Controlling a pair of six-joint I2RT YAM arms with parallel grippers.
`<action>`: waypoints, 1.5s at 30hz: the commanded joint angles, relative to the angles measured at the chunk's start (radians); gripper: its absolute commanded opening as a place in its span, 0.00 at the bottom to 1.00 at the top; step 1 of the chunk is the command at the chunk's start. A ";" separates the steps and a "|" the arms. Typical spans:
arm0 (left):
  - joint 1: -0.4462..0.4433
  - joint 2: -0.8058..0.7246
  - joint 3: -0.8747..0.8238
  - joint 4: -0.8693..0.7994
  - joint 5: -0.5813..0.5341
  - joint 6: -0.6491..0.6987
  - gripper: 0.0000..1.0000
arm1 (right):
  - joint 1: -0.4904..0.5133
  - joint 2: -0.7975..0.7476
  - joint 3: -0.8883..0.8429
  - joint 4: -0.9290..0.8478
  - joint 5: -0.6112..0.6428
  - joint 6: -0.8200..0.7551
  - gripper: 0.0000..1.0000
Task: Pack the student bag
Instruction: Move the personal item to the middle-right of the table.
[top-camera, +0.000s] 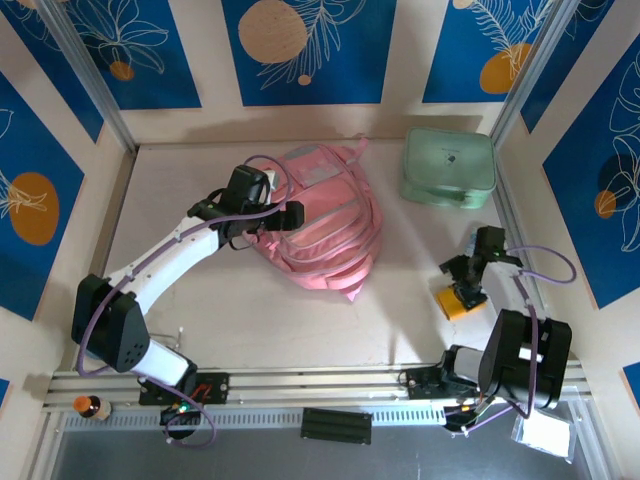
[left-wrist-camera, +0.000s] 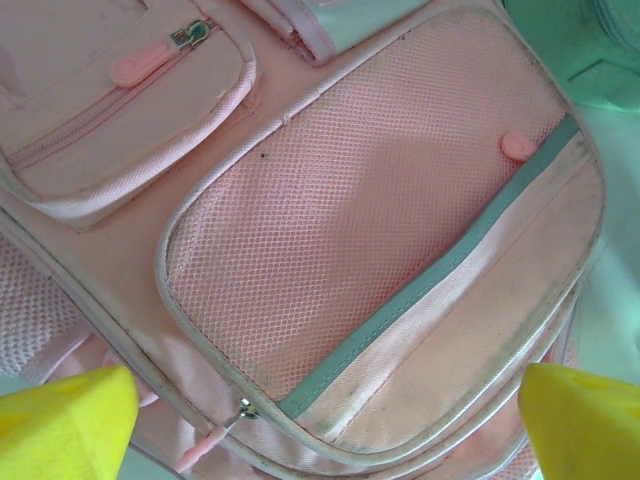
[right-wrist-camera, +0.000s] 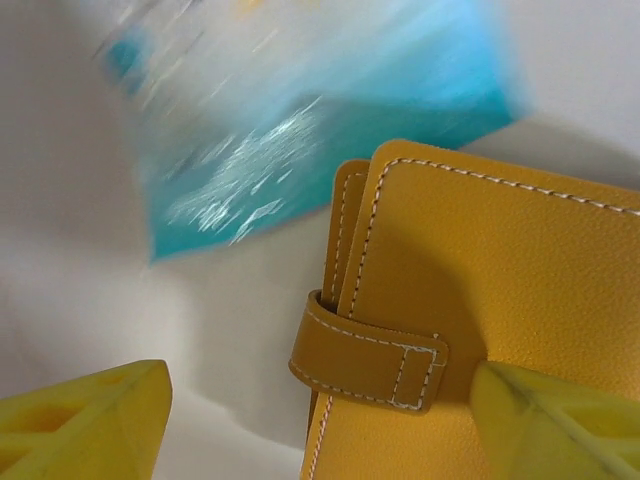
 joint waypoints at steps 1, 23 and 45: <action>0.003 0.009 0.026 0.007 0.020 0.004 1.00 | 0.135 0.021 -0.007 0.009 -0.104 0.133 0.79; -0.052 0.062 0.037 0.046 0.020 -0.010 1.00 | 0.249 -0.155 -0.011 -0.140 0.049 -0.007 0.61; -0.054 0.050 0.032 0.027 0.014 -0.008 1.00 | 0.215 -0.041 -0.058 -0.004 -0.124 0.001 0.41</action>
